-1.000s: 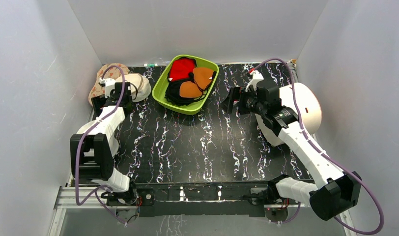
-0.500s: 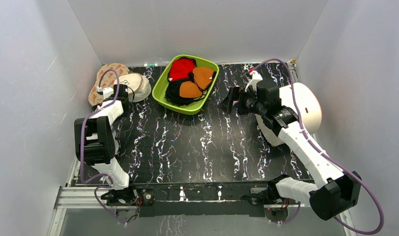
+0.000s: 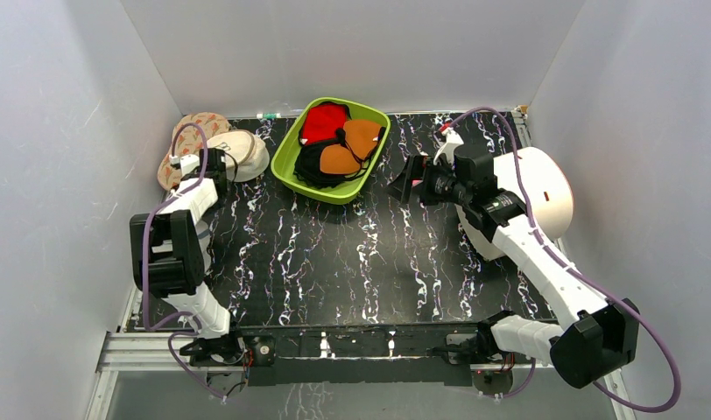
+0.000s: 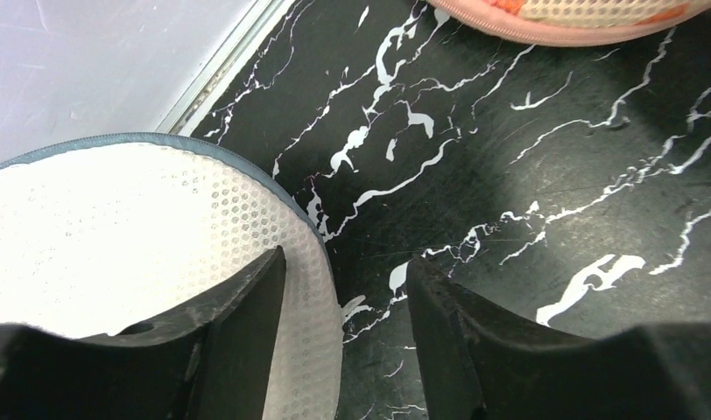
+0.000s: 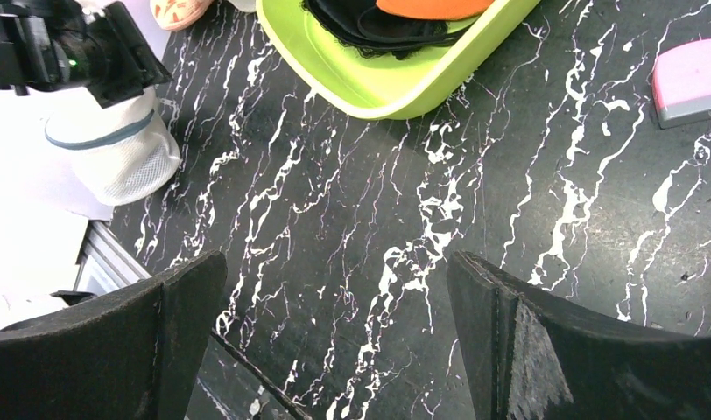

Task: Unzip the laundry bag and remove the bra

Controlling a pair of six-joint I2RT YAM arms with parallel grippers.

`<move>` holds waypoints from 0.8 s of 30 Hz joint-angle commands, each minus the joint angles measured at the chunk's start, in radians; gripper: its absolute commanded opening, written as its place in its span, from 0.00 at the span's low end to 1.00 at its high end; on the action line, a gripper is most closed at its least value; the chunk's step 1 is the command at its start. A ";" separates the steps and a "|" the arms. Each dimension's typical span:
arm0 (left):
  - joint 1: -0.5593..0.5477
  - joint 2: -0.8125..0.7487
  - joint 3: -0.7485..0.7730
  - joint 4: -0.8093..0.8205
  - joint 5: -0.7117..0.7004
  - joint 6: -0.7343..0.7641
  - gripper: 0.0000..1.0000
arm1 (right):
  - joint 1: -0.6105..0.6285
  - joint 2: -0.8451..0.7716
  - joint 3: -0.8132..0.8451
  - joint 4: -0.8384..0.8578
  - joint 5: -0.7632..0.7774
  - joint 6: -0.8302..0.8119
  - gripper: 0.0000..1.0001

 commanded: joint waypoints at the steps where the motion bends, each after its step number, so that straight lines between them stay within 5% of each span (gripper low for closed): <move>1: 0.005 -0.090 0.000 0.009 0.028 -0.002 0.47 | 0.004 -0.010 -0.015 0.066 -0.015 0.008 0.98; 15: 0.005 -0.175 -0.001 0.032 0.170 0.042 0.11 | 0.004 0.004 -0.047 0.097 -0.038 0.043 0.98; 24: 0.004 -0.246 0.001 0.060 0.336 0.053 0.00 | 0.004 0.050 -0.060 0.129 -0.076 0.067 0.98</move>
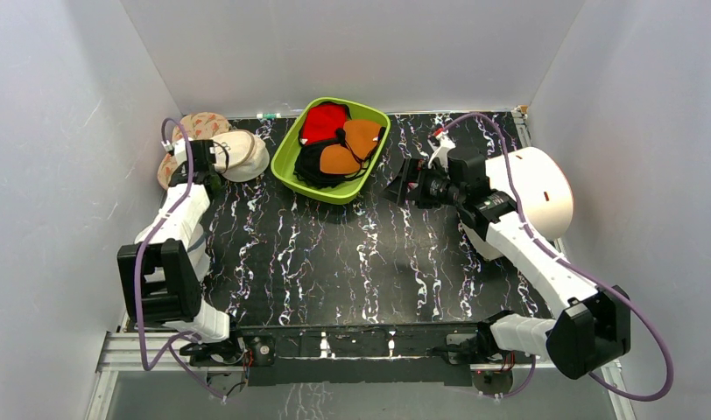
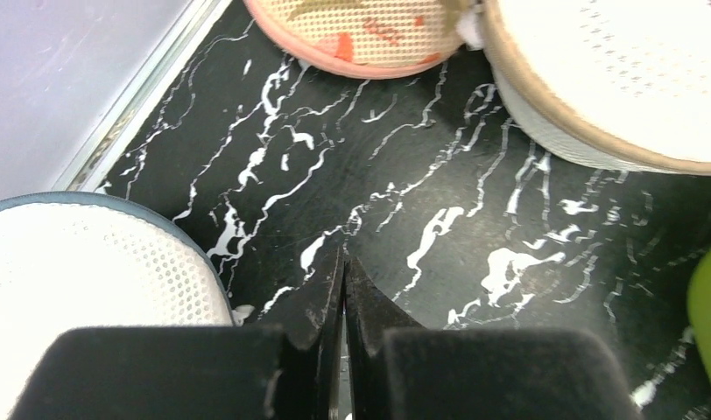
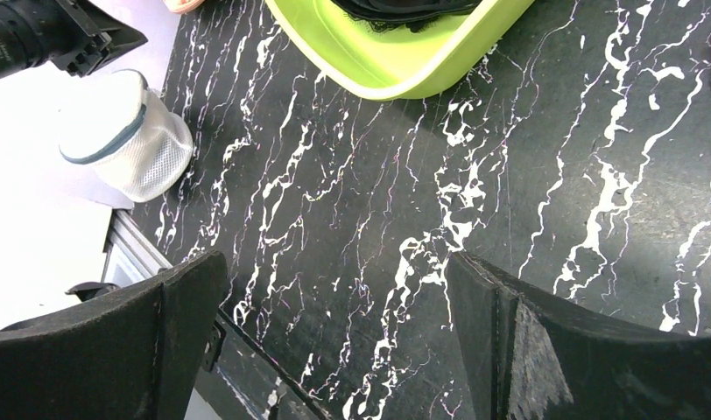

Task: Unzip the laundry bag and remove the bra

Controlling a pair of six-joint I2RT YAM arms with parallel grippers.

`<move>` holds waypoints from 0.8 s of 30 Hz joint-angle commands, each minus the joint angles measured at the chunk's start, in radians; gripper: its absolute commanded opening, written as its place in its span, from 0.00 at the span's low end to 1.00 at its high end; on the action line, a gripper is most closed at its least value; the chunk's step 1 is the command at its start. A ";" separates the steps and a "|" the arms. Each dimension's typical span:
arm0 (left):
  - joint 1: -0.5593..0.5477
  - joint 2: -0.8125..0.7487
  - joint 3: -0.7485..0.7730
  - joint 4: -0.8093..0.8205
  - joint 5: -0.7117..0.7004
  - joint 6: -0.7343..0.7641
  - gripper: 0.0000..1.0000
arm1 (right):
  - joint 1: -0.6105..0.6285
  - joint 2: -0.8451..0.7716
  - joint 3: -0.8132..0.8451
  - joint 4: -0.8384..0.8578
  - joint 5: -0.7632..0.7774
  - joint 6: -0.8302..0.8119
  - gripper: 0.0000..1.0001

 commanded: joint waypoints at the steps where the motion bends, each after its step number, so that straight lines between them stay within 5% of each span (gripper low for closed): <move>1: 0.003 -0.061 0.008 0.011 0.122 0.015 0.00 | 0.004 0.006 -0.017 0.076 -0.025 0.017 0.98; 24: -0.069 -0.258 -0.086 0.373 1.111 0.127 0.00 | 0.003 0.004 -0.064 0.119 -0.027 0.018 0.98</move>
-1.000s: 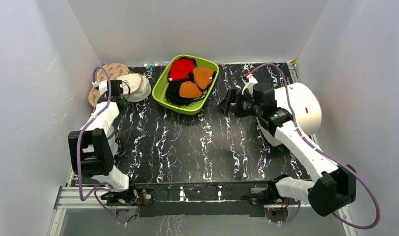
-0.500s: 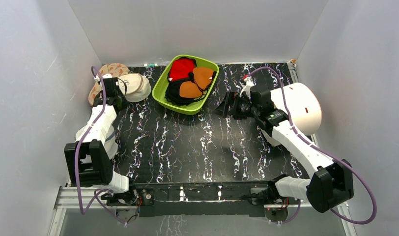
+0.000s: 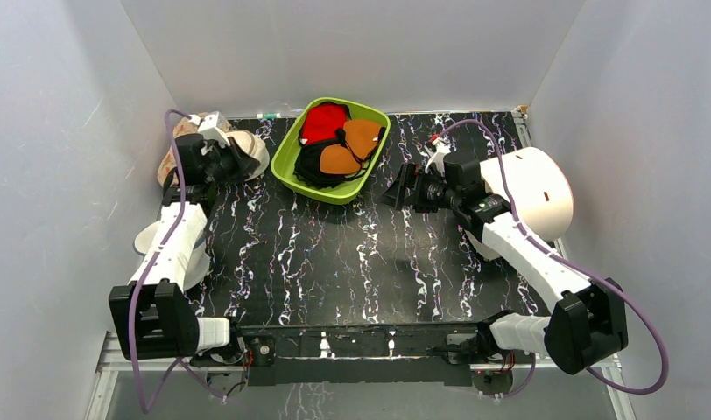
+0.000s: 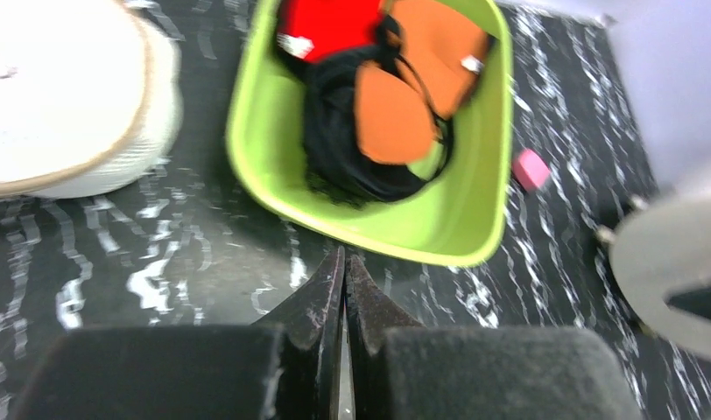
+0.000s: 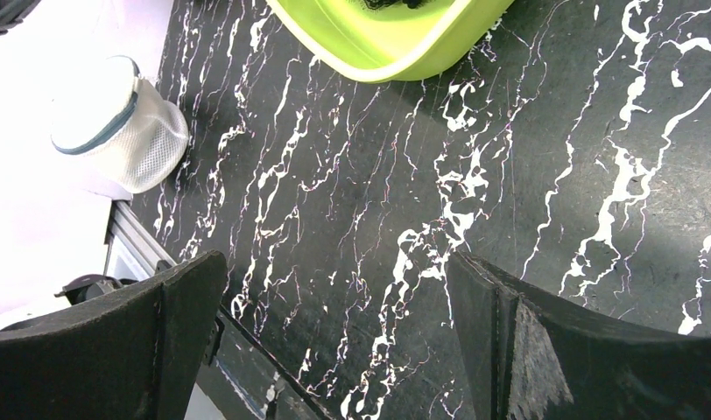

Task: Unzip the laundry bag and remove the bra

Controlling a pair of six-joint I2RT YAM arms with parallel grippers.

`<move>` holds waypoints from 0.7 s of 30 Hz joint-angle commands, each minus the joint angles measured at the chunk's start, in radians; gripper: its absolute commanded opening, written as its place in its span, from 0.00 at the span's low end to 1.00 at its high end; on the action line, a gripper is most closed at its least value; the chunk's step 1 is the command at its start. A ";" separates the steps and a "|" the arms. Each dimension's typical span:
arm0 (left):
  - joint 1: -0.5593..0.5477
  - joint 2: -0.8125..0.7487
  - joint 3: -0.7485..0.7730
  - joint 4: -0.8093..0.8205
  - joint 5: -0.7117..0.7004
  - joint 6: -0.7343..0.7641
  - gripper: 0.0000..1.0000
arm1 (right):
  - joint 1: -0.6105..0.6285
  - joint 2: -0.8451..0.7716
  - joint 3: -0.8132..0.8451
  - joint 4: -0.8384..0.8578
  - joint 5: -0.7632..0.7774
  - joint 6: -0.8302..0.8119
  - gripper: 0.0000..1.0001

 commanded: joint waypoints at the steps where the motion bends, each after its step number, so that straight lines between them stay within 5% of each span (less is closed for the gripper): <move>1: -0.051 -0.036 -0.028 0.102 0.278 0.048 0.00 | 0.004 -0.029 -0.018 0.070 0.001 0.000 0.98; 6: -0.128 -0.086 -0.040 0.102 0.316 0.125 0.00 | 0.004 0.004 -0.013 0.076 -0.017 0.000 0.98; 10: -0.150 -0.125 -0.018 -0.011 -0.094 0.166 0.01 | 0.004 0.028 0.000 0.082 -0.029 0.004 0.98; 11: -0.150 -0.119 -0.008 -0.054 -0.237 0.168 0.11 | 0.004 0.031 0.003 0.085 -0.030 0.005 0.98; 14: -0.150 -0.080 0.000 -0.154 -0.754 0.119 0.63 | 0.004 0.038 0.005 0.095 -0.030 0.004 0.98; 17: -0.149 -0.005 -0.002 -0.180 -1.112 0.101 0.97 | 0.004 0.048 0.008 0.106 -0.036 0.000 0.98; 21: -0.122 0.108 0.003 -0.194 -1.183 0.106 0.98 | 0.004 0.085 0.023 0.118 -0.062 -0.008 0.98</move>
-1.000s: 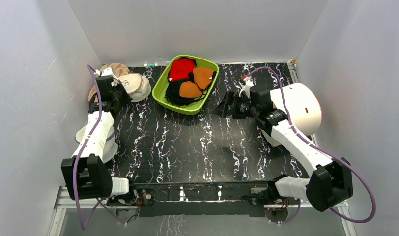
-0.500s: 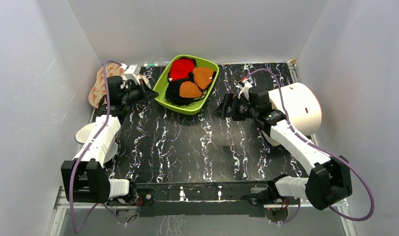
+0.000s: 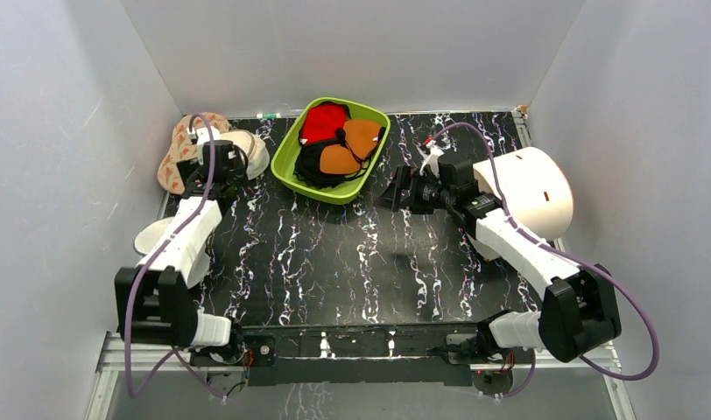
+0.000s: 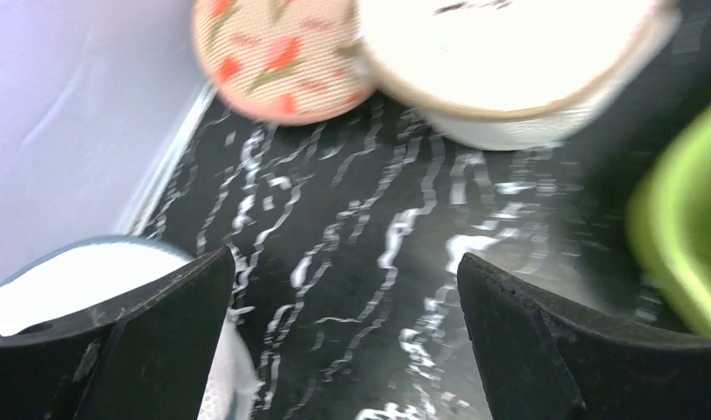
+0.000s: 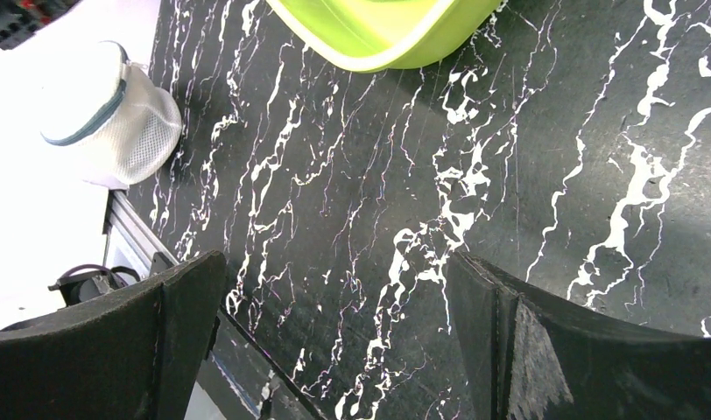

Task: Unzip the laundry bag and remove the bra

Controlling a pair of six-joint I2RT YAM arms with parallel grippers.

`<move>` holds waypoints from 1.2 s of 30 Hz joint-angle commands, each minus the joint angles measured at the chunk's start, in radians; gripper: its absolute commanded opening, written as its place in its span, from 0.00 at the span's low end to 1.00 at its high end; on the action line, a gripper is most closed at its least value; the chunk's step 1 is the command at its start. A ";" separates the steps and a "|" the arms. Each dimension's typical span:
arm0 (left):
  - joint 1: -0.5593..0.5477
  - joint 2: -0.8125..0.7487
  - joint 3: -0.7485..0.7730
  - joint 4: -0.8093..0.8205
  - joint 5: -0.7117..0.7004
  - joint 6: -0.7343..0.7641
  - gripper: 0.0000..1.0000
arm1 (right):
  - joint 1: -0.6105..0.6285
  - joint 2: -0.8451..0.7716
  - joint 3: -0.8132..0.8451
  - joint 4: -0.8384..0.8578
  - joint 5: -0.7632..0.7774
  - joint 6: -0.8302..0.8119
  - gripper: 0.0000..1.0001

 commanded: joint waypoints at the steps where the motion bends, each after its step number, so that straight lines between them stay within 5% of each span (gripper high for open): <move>1: 0.040 0.113 0.031 -0.093 -0.327 -0.015 0.98 | 0.004 0.041 0.053 0.068 -0.042 -0.012 0.98; 11: 0.178 0.400 0.154 -0.336 -0.326 -0.312 0.98 | 0.004 0.039 0.065 0.078 -0.064 -0.005 0.98; 18: 0.214 0.477 0.182 -0.369 -0.316 -0.357 0.97 | 0.004 0.013 0.043 0.082 -0.054 0.007 0.98; 25: 0.216 0.389 0.132 -0.291 -0.254 -0.312 0.43 | 0.004 0.023 0.056 0.083 -0.057 0.013 0.98; 32: 0.215 0.304 0.093 -0.228 -0.198 -0.268 0.02 | 0.003 0.035 0.071 0.069 -0.044 0.009 0.98; 36: 0.215 0.254 0.079 -0.194 -0.147 -0.247 0.00 | 0.004 0.048 0.074 0.067 -0.042 0.009 0.98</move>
